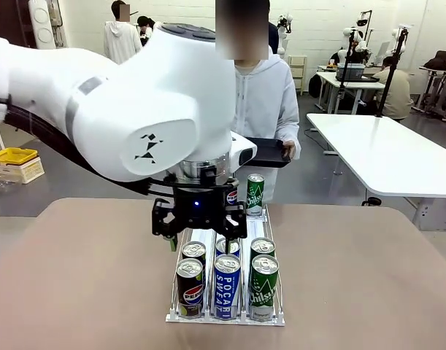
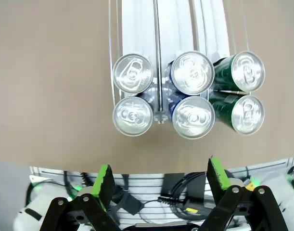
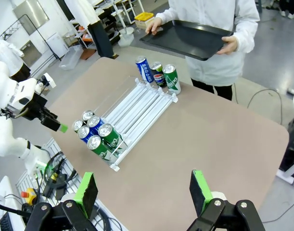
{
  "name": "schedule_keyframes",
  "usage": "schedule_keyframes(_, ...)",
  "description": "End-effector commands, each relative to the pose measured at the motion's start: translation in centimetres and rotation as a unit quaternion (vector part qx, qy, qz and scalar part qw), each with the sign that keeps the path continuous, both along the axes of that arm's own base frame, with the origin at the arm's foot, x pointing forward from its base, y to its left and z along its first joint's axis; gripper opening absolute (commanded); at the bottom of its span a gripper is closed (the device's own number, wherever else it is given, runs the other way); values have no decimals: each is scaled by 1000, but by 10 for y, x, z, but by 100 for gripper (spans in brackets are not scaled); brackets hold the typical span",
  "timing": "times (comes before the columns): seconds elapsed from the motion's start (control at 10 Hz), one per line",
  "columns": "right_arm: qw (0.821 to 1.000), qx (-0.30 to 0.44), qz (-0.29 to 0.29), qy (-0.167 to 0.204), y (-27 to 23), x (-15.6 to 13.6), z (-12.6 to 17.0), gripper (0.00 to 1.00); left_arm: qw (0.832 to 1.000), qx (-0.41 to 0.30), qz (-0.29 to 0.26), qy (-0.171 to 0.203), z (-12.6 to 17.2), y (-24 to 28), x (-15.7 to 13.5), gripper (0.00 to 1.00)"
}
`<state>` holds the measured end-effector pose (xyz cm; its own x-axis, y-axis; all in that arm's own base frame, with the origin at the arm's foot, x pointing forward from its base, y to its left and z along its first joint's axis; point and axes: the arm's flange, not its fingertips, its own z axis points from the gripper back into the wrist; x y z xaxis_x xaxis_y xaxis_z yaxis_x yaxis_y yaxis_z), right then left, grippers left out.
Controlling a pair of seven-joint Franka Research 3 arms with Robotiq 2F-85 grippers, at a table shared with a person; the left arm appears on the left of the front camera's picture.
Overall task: Retrieve and hand over the desired beverage to the person.
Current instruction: Pick up a can of the same type that the person held from the Automatic Can Dispenser.
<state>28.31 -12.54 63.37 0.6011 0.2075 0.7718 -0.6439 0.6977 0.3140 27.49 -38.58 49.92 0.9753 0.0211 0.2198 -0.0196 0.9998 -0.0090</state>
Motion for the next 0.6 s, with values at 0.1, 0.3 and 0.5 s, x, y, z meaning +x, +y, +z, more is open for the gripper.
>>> schedule_keyframes(0.1, 1000, 10, 10, -7, -1, 2, 2, 100, 999, -39, 2, -6, -21, -15, 8, 100)
schedule_keyframes(0.3, 1000, 10, 10, -7, -1, 2, 2, 100, 999, -35, -12, 6, -37, -25, 11, 100)
schedule_keyframes(0.5, 1000, 10, 10, -7, -1, 2, 2, 100, 999, -23, -40, 3, -47, -30, 13, 100)
